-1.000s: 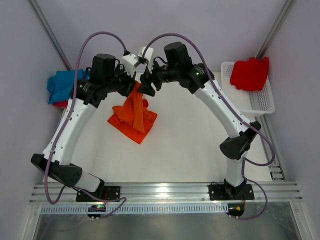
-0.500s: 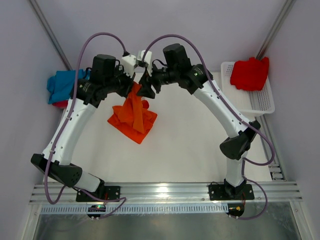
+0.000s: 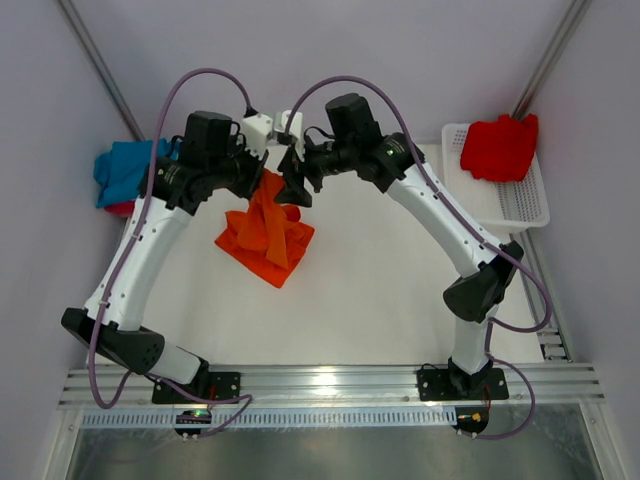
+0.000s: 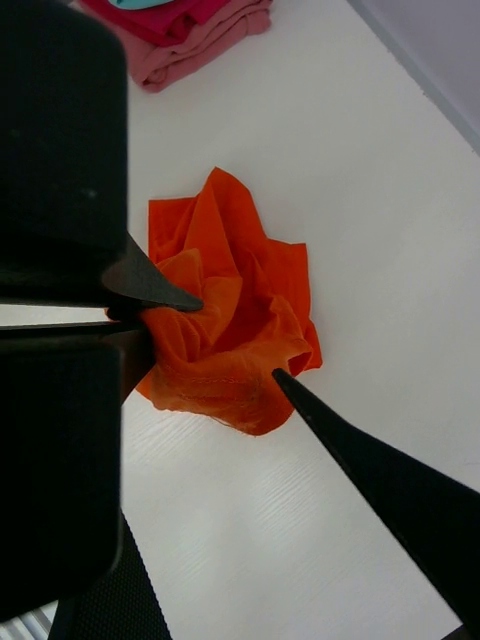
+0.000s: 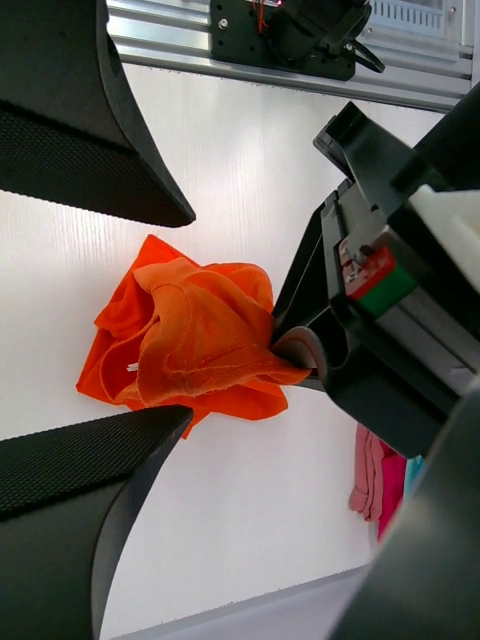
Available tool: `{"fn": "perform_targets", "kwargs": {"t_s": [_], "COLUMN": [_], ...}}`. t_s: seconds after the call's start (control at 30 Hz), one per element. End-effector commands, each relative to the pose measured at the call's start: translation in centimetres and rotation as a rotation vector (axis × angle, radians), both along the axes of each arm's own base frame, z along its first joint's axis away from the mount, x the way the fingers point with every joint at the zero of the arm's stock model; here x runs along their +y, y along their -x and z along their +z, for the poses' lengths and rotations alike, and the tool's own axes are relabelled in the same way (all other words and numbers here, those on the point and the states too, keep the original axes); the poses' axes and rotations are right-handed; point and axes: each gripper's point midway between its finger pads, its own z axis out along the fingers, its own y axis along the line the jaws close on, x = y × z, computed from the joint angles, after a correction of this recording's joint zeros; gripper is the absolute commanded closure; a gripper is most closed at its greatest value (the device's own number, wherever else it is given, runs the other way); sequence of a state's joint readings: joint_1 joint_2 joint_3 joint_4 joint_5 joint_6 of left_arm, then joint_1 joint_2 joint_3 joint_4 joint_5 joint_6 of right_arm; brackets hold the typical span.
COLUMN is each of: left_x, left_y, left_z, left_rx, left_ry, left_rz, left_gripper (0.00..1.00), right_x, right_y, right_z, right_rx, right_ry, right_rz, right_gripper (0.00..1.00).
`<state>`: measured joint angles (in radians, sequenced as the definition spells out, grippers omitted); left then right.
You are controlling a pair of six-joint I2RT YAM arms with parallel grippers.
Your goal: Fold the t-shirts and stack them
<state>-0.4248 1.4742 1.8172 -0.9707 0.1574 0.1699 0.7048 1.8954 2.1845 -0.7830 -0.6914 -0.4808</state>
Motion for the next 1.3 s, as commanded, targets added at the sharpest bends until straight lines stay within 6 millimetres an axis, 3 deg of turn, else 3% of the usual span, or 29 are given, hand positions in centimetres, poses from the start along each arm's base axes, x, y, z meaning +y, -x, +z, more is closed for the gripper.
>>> {"fn": "perform_targets", "kwargs": {"t_s": [0.0, 0.33, 0.9, 1.07, 1.17, 1.2, 1.27], "left_x": [-0.6, -0.3, 0.2, 0.3, 0.3, 0.3, 0.3], "left_y": [0.6, 1.6, 2.6, 2.7, 2.8, 2.7, 2.7], "left_z": [8.0, 9.0, 10.2, 10.2, 10.2, 10.1, 10.0], "left_rx": [-0.229, -0.246, -0.272, -0.274, -0.272, -0.271, -0.269], "left_ry": [0.121, 0.14, 0.149, 0.148, 0.149, 0.147, 0.147], "left_rz": [-0.036, -0.039, -0.037, -0.036, -0.035, -0.034, -0.034], "left_gripper": [1.0, 1.0, 1.0, 1.0, 1.0, 1.0, 1.0], "right_x": [-0.4, 0.8, 1.4, 0.8, 0.7, 0.8, 0.6], "right_y": [0.4, -0.9, -1.2, -0.3, 0.3, 0.7, 1.1], "right_z": [-2.7, -4.0, -9.1, -11.2, -11.9, -11.9, -12.1], "right_rx": [0.044, 0.062, 0.114, 0.144, 0.165, 0.176, 0.183], "right_ry": [0.072, 0.073, 0.146, 0.186, 0.195, 0.192, 0.2], "right_rz": [-0.005, -0.01, 0.038, 0.076, 0.108, 0.124, 0.145], "right_gripper": [0.22, 0.15, 0.16, 0.21, 0.3, 0.38, 0.46]}}
